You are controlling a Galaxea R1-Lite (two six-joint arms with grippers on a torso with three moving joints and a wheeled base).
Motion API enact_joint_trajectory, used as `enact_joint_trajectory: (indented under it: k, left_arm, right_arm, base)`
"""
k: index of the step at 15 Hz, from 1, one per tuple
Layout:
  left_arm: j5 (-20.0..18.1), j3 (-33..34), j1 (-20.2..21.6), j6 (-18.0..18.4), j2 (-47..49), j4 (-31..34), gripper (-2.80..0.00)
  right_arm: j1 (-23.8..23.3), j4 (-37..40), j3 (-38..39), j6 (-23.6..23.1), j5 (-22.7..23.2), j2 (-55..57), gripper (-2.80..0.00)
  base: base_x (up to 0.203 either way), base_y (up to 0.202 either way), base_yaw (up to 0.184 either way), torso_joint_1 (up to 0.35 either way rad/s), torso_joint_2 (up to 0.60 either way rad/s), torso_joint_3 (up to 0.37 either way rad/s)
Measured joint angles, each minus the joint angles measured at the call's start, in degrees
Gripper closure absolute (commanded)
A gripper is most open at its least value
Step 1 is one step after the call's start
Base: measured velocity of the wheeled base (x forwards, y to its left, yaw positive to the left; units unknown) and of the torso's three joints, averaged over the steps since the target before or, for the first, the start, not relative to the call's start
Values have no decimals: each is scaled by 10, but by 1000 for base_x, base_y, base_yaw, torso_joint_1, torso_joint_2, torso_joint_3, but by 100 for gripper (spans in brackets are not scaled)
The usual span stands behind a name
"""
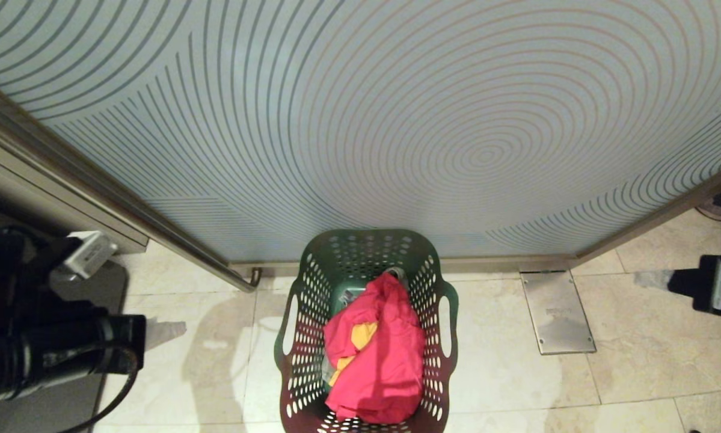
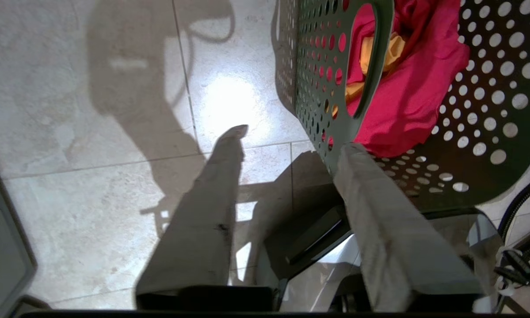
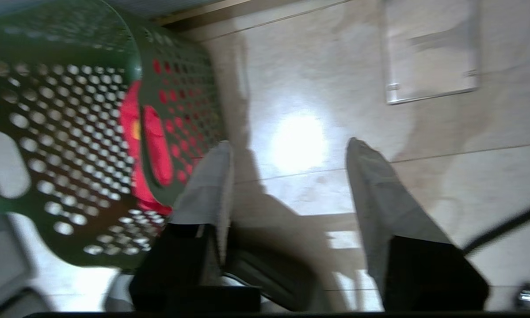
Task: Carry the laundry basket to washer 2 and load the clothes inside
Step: Pick up the clothes basket and put it beside the washing machine
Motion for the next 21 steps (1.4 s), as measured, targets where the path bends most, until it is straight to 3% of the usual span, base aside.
enact_joint_trajectory:
  k: [2, 7, 13, 17, 21]
  left_arm:
    - [29, -23, -38, -30, 42, 0, -280]
    - [60, -28, -96, -36, 74, 7, -280]
    - [68, -28, -133, -85, 100, -1, -280]
    - [105, -23, -177, -109, 127, -16, -280]
    - [151, -22, -208, -116, 174, -77, -280]
  right_arm:
    - [34, -35, -19, 42, 5, 70, -280]
    - [135, -62, -52, 111, -2, 185, -280]
    - [176, -88, -93, 133, -1, 289, -280]
    - [201, -88, -153, 143, 1, 350, -280]
    - [224, -86, -220, 143, 2, 408, -280]
  base:
    - [0, 0, 0, 0, 0, 0]
    - [0, 0, 0, 0, 0, 0]
    - [0, 0, 0, 0, 0, 0]
    - [0, 0, 0, 0, 0, 0]
    - [0, 0, 0, 0, 0, 0]
